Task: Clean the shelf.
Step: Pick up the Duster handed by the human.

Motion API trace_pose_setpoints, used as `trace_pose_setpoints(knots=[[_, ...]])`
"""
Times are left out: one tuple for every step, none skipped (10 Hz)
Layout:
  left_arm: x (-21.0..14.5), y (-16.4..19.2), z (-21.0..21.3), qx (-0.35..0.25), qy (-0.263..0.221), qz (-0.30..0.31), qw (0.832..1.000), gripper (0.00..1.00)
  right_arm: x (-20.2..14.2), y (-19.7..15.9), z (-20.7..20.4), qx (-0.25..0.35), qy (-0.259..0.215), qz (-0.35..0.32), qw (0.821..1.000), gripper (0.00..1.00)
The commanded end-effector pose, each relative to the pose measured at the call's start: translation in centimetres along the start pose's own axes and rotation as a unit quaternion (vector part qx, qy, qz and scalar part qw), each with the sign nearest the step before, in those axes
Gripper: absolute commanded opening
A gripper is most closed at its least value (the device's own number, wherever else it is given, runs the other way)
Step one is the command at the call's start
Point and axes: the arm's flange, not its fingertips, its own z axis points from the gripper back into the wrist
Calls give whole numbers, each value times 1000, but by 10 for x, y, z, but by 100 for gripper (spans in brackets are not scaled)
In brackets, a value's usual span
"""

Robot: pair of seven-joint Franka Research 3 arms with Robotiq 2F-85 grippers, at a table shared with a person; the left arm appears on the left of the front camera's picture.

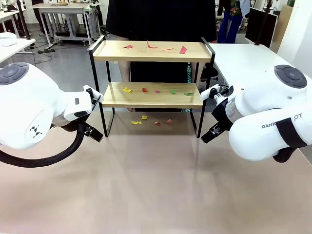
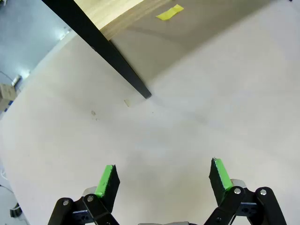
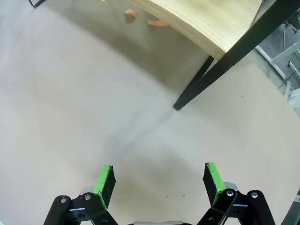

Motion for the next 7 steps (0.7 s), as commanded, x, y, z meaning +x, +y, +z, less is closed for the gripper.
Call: trace_pose_setpoints(knots=[[15, 12, 22, -19, -20, -1, 1000, 100, 20, -7, 25, -7, -21, 8, 1000, 100], [24, 28, 43, -36, -31, -2, 999, 100, 35, -14, 49, -12, -39, 6, 999, 100], [33, 44, 65, -57, -35, -10, 998, 100, 45, -23, 74, -5, -54, 7, 999, 100], [40, 64, 87, -87, -34, -27, 995, 100, 50, -36, 99, 12, -72, 11, 997, 100], [43, 81, 102, -114, -37, -48, 992, 100, 48, -52, 121, 33, -92, 15, 995, 100], [45, 103, 112, -151, -46, -72, 985, 100, 43, -73, 141, 57, -114, 22, 992, 100], [44, 127, 119, -177, -73, -81, 978, 100, 35, -97, 158, 87, -131, 40, 987, 100]])
